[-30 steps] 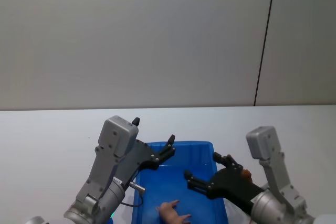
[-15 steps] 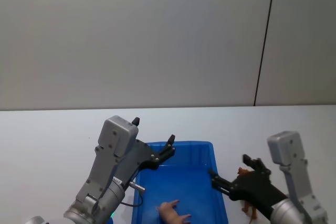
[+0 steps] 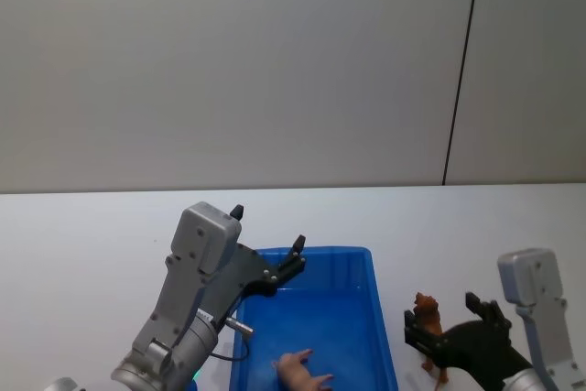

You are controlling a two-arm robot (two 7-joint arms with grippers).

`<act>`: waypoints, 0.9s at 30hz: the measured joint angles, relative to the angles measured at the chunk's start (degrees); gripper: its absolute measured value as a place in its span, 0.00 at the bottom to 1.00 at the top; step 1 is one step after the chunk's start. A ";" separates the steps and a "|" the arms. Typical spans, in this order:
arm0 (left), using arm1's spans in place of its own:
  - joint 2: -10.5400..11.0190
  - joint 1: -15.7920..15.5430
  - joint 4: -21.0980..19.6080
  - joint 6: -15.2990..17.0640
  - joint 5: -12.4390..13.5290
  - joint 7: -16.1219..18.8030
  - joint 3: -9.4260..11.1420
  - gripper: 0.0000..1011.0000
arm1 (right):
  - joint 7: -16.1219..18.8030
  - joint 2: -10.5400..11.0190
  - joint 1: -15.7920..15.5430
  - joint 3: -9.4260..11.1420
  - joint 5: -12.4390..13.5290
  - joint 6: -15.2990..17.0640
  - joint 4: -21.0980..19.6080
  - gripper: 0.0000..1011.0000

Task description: Pick up the two dolls from the table and place them into the box.

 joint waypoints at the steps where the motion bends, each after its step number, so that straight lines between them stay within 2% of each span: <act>1: 0.00 0.00 0.00 0.00 0.00 0.00 0.00 0.99 | -0.43 0.02 -0.21 0.08 0.19 0.19 0.00 0.99; 11: 0.00 0.00 0.00 0.00 0.00 0.00 0.00 0.99 | -1.54 -0.38 -0.71 0.20 0.99 0.78 2.34 0.97; 18: 0.00 0.00 0.00 0.00 0.00 0.00 0.00 0.99 | -1.72 -1.22 -0.16 0.20 1.51 1.08 5.48 0.81; 19: 0.00 0.00 0.00 0.00 0.00 0.00 0.00 0.99 | -1.72 -1.29 -0.09 0.20 1.56 1.08 5.77 0.75; 27: 0.00 0.00 0.00 0.00 0.00 0.00 0.00 0.99 | -1.10 -1.91 0.52 0.19 1.68 0.16 7.93 0.52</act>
